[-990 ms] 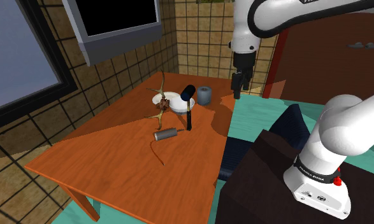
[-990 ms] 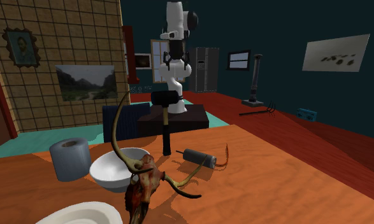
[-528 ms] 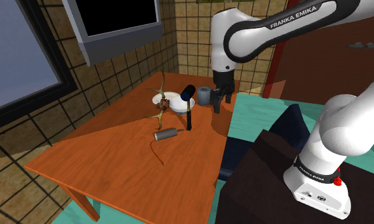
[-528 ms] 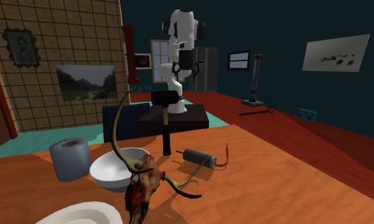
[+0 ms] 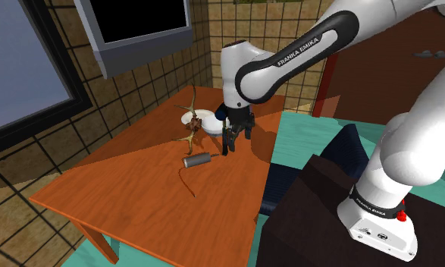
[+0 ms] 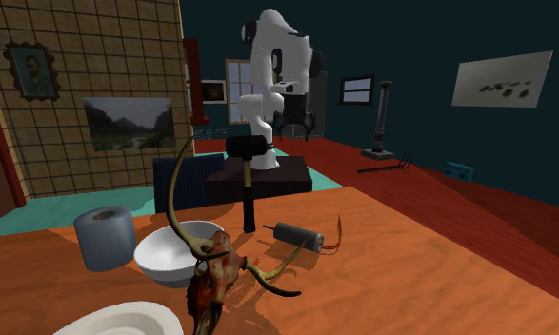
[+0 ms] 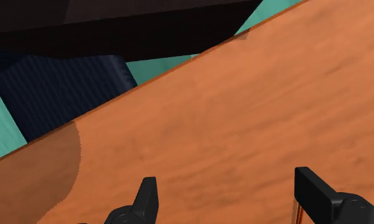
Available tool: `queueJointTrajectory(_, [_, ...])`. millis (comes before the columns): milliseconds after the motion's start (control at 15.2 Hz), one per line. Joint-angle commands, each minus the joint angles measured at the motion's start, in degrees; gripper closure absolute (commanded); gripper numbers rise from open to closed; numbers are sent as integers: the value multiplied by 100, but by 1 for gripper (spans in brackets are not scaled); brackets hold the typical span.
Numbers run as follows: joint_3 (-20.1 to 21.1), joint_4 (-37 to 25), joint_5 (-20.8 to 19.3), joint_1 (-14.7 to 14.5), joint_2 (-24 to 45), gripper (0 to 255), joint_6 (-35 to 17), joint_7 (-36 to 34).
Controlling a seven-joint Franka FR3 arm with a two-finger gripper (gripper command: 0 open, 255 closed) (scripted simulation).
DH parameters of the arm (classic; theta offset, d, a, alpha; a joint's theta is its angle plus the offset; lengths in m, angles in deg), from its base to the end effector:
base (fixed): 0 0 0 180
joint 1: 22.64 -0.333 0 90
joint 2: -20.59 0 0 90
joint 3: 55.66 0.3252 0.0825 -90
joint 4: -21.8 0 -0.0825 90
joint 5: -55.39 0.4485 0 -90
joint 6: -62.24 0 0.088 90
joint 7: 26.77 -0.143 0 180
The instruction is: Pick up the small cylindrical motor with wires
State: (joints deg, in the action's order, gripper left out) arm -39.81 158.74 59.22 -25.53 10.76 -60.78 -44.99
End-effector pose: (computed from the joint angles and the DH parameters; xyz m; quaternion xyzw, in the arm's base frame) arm 0.4831 0.1658 0.3104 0.9991 -0.0176 -0.0377 0.0083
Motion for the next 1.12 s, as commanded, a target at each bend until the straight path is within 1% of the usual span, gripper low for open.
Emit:
queueJointTrajectory(0, [115,-166,-130,-18,413,0,-255,-300])
queueJointTrajectory(264, [242,-719,-544,-89,1364,0,-628,-923])
queueJointTrajectory(462, [238,-1217,-893,-215,2079,0,-808,-1381])
queueJointTrajectory(792, [89,-2210,-1400,-538,3251,0,-930,-2025])
queueJointTrajectory(1056, [-91,-3157,-1673,-841,4177,0,-887,-2393])
